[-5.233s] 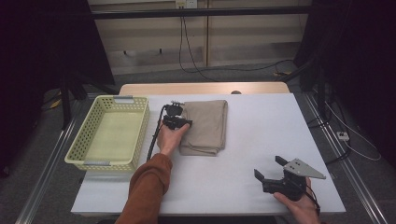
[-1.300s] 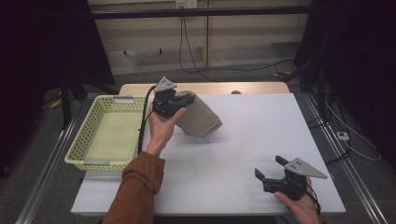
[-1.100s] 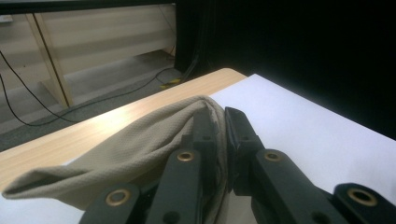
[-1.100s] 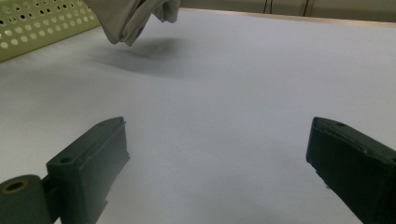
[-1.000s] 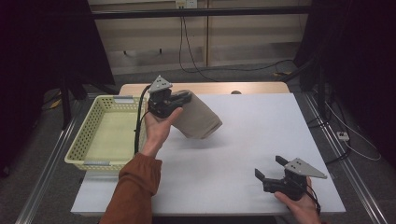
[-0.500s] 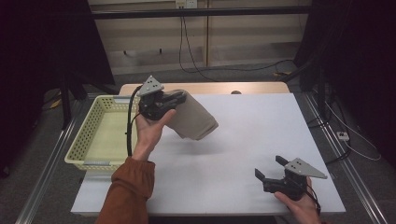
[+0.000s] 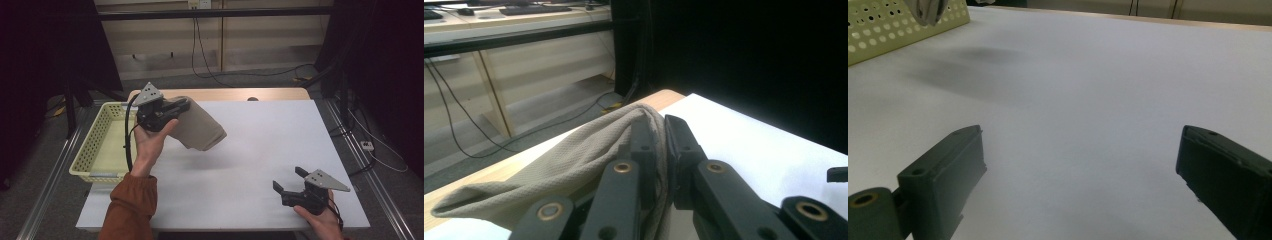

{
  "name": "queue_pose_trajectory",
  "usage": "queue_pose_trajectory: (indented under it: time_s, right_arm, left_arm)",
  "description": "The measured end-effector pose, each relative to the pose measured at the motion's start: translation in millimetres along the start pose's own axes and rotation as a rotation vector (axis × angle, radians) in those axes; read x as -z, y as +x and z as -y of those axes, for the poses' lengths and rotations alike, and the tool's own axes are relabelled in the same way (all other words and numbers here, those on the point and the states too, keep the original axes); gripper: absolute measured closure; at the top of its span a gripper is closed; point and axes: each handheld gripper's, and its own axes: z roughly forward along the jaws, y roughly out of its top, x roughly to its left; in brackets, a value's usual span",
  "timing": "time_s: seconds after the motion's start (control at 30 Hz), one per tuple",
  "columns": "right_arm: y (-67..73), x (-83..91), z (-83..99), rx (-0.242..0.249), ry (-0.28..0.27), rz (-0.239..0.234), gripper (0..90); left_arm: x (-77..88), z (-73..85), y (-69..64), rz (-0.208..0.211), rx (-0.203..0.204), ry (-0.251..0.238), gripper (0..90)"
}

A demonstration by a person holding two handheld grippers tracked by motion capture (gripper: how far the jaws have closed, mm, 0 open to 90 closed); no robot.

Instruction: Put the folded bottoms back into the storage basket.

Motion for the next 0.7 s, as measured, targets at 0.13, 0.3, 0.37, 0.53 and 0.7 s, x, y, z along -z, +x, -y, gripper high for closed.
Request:
queue_pose_trajectory:
  time_s: [0.13,0.3,0.37,0.53,0.7]
  right_arm:
    - [0.0,-0.1,0.0,0.0,0.0,0.0,4.9]
    - [0.8,-0.6,0.0,0.001,0.0,0.0,4.9]
    - [0.8,-0.2,-0.1,0.001,0.001,0.0,4.9]
    - [1.1,-0.4,0.0,0.0,0.0,-0.001,4.9]
    - [1.4,0.3,-0.1,0.001,-0.003,-0.007,4.9]
  left_arm:
    - [8.1,-0.4,2.5,-0.012,-0.003,-0.013,84.4]
    - [17.7,-1.1,2.9,-0.029,-0.008,-0.03,84.3]
    - [23.1,-0.2,3.8,-0.037,-0.007,-0.039,84.4]
    - [32.9,1.3,10.3,-0.036,0.014,-0.058,84.4]
    - [44.7,0.1,14.8,-0.071,0.023,-0.085,84.4]
